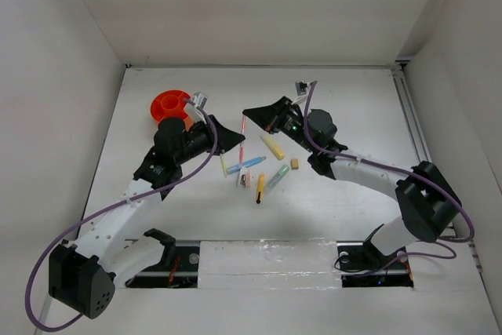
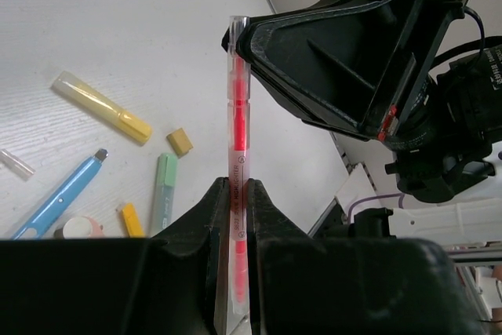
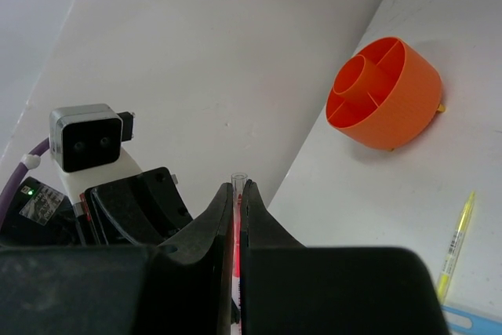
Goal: Sort the stationery into containers
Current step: Close the pen cap on the pen.
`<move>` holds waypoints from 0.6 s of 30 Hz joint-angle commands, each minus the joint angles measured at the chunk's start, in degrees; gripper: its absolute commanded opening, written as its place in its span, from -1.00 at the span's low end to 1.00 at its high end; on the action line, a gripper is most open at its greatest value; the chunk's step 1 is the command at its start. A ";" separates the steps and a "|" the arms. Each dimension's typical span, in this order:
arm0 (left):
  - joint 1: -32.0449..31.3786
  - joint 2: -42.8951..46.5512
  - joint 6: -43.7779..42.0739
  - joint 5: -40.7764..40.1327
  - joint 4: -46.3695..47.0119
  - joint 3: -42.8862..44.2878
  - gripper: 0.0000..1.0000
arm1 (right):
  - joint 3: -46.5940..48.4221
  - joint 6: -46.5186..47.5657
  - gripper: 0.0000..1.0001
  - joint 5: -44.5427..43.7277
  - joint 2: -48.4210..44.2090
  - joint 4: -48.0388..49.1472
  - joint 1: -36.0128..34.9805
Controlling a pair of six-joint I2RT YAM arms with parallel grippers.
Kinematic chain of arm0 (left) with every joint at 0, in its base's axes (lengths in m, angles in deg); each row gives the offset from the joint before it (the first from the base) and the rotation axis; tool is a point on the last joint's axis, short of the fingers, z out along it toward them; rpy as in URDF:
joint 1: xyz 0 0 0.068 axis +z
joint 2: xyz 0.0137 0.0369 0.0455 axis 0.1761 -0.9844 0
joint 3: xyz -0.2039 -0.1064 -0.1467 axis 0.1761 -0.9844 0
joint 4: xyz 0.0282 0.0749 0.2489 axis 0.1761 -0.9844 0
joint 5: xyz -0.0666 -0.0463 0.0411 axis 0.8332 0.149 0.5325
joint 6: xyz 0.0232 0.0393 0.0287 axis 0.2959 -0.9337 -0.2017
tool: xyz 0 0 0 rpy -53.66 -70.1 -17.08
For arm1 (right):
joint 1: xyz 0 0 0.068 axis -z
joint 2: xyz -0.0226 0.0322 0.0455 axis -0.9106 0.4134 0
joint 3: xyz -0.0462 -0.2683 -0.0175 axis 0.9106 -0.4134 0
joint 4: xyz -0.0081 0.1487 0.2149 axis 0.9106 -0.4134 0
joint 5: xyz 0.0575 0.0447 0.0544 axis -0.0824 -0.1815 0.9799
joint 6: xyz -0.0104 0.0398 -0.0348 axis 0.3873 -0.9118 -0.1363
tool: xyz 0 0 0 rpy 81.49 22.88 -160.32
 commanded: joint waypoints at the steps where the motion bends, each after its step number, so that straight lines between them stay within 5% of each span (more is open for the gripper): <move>1: 0.43 2.18 0.25 -3.31 9.27 1.02 -1.00 | 1.73 1.14 -1.00 2.48 -0.90 0.03 -1.50; 18: 0.43 1.48 -5.20 -7.71 8.22 3.05 -1.00 | 7.97 9.93 -1.00 9.16 0.16 -17.81 -2.03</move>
